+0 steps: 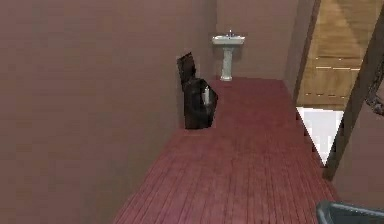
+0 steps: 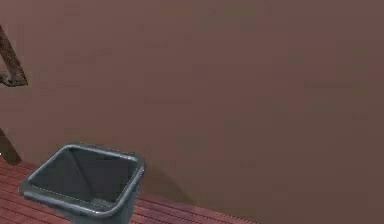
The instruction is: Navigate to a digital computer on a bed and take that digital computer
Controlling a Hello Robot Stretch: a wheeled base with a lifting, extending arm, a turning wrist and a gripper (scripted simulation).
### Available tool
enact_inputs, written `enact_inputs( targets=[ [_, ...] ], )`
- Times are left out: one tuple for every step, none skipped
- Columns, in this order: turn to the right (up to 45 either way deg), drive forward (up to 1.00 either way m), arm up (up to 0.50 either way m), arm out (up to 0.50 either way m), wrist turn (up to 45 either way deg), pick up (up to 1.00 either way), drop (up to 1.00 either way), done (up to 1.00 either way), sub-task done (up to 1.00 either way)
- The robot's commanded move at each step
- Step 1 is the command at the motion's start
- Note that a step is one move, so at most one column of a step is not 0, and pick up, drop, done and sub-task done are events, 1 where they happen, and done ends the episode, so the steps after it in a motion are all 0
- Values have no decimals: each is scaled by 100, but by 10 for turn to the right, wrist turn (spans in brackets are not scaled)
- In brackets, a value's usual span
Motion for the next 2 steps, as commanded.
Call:
enact_inputs(
  targets=[
    [120,0,0,0,0,0,0,0,0],
    [0,100,0,0,0,0,0,0,0]
  ],
)
